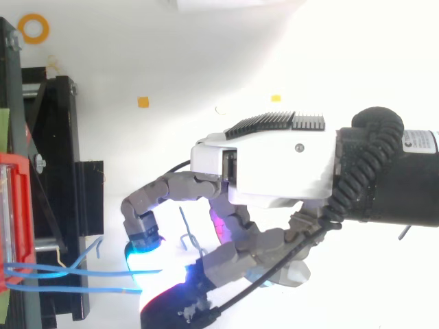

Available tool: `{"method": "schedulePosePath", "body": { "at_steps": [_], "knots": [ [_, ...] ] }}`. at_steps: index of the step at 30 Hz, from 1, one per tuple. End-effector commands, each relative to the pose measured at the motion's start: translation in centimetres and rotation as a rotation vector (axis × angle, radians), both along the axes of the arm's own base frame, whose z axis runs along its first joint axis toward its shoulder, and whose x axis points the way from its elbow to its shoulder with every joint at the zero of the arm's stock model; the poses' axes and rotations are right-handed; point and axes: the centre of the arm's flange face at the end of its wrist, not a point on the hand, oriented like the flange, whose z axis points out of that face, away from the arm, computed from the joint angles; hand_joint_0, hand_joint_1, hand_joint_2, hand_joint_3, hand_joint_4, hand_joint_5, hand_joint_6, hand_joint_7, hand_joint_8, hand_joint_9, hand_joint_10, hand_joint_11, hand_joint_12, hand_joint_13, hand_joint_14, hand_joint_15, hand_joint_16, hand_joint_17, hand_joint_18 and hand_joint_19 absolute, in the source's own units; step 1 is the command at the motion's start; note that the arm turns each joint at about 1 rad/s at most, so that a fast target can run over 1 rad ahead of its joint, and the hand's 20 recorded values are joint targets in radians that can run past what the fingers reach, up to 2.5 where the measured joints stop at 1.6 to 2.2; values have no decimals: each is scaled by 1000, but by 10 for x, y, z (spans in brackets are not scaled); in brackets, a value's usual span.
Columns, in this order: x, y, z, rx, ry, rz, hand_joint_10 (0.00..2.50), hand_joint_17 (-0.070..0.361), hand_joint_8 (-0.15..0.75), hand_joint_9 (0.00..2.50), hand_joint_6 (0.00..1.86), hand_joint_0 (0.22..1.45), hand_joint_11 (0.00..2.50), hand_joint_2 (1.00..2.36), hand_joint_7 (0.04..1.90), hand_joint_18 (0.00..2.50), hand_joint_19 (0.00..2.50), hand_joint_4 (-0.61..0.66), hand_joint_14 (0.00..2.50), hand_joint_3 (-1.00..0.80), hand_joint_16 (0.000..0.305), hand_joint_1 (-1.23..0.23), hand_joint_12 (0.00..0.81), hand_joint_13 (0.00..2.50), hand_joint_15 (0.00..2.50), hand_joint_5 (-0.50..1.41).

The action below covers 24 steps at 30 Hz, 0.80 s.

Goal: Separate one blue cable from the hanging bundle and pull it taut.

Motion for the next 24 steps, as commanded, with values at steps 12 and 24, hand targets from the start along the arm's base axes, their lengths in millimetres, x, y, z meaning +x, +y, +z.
{"method": "schedulePosePath", "body": {
  "at_steps": [12,24],
  "knots": [
    [-1,-1,-1,0,11,1,35,117,178,2377,501,464,925,1000,1319,1121,821,115,23,-500,52,-603,343,1686,982,156],
    [-1,0,-1,-3,11,0,38,96,112,2377,501,708,961,1007,1330,1040,892,103,25,-426,43,-577,305,1658,1013,154]
  ]
}}
